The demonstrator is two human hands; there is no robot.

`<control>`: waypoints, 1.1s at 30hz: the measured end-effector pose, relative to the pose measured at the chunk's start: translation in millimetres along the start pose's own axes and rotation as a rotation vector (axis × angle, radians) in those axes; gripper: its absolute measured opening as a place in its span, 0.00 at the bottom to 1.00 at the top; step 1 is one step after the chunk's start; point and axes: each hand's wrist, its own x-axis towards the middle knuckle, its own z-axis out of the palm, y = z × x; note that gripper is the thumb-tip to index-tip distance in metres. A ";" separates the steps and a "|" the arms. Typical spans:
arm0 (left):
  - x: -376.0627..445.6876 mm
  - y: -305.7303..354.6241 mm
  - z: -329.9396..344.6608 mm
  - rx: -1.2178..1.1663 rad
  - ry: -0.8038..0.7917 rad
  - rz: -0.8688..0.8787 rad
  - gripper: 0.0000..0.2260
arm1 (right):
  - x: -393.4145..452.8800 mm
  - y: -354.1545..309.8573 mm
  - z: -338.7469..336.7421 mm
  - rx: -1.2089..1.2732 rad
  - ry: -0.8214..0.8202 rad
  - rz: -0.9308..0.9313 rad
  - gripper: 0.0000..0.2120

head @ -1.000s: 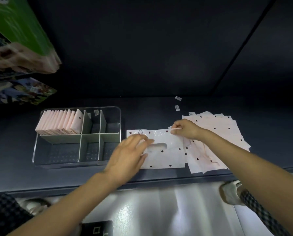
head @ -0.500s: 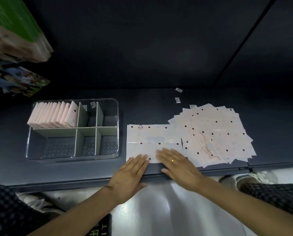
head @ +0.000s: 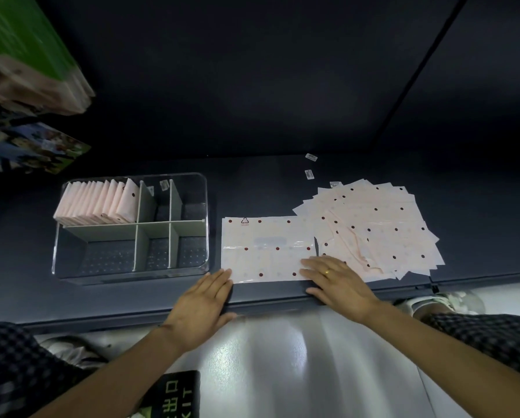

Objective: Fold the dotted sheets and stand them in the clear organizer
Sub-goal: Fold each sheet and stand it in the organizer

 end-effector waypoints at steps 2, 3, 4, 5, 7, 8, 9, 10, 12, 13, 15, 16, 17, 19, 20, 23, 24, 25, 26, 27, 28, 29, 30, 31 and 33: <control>2.6 3.8 0.3 -0.084 -0.024 -0.029 0.30 | 7.6 -9.7 5.7 0.026 0.029 -0.011 0.16; 4.0 4.9 0.9 -0.105 -0.013 -0.049 0.29 | 10.4 -12.7 8.4 0.033 0.033 -0.011 0.16; 6.7 5.4 0.2 -0.112 0.005 -0.071 0.28 | 13.1 -14.8 9.8 0.036 0.036 -0.002 0.17; 8.8 6.1 -0.7 -0.113 0.014 -0.082 0.27 | 15.8 -15.5 10.1 0.022 0.035 0.005 0.18; 13.8 7.7 -5.1 -0.110 0.011 -0.097 0.25 | 19.0 -14.0 9.2 -0.054 0.049 -0.025 0.20; 15.9 9.1 -7.4 -0.115 0.011 -0.101 0.25 | 20.0 -13.8 7.6 -0.093 0.054 -0.051 0.20; 17.9 9.9 -9.0 -0.123 0.017 -0.103 0.24 | 21.3 -14.3 5.5 -0.109 0.048 -0.058 0.19; 20.1 11.0 -10.7 -0.138 0.025 -0.101 0.24 | 22.8 -15.0 2.9 -0.102 0.035 -0.047 0.17; 24.3 12.4 -15.6 -0.166 0.020 -0.081 0.26 | 27.2 -17.2 -2.5 -0.040 0.008 0.034 0.11; 26.4 12.1 -18.0 -0.173 0.002 -0.067 0.27 | 28.6 -17.9 -5.0 0.042 -0.037 0.090 0.06; 30.2 11.8 -24.9 -0.187 -0.068 -0.046 0.30 | 26.3 -15.2 -11.6 0.283 -0.231 0.233 0.04; 32.2 12.0 -29.2 -0.211 -0.114 -0.050 0.31 | 24.3 -13.5 -15.5 0.444 -0.319 0.293 0.05; 34.1 12.3 -34.1 -0.243 -0.154 -0.060 0.30 | 23.6 -11.9 -20.6 0.609 -0.373 0.349 0.03; 37.4 12.6 -44.5 -0.272 -0.200 -0.073 0.25 | 25.3 -10.0 -31.1 0.842 -0.396 0.439 0.05; 39.0 12.5 -50.1 -0.266 -0.207 -0.079 0.21 | 28.1 -7.3 -35.7 0.908 -0.404 0.482 0.07; 43.9 11.7 -65.1 -0.273 -0.172 -0.103 0.16 | 41.6 2.2 -45.4 1.022 -0.423 0.567 0.07; 45.2 11.6 -68.9 -0.279 -0.142 -0.115 0.17 | 46.7 5.4 -46.8 1.056 -0.405 0.581 0.06; 45.9 11.2 -70.7 -0.276 -0.089 -0.122 0.19 | 52.0 7.7 -47.0 1.069 -0.383 0.597 0.05; 45.8 11.3 -70.6 -0.260 -0.015 -0.122 0.21 | 57.1 8.9 -46.2 1.069 -0.363 0.615 0.05; 43.9 12.8 -69.5 -0.240 0.069 -0.115 0.22 | 62.2 9.7 -43.8 1.065 -0.351 0.629 0.04; 40.7 15.8 -68.0 -0.226 0.156 -0.097 0.23 | 67.2 9.7 -41.5 1.059 -0.345 0.635 0.04; 37.4 20.4 -64.9 -0.217 0.219 -0.065 0.23 | 71.9 9.5 -38.3 1.044 -0.343 0.637 0.04; 34.6 27.2 -60.3 -0.215 0.250 -0.021 0.22 | 75.7 9.2 -34.7 1.016 -0.342 0.638 0.04; 32.0 35.2 -53.8 -0.202 0.266 0.026 0.22 | 79.2 9.1 -29.6 0.973 -0.340 0.637 0.04; 27.6 50.6 -36.4 -0.144 0.185 0.089 0.24 | 84.2 8.2 -20.0 0.856 -0.338 0.640 0.04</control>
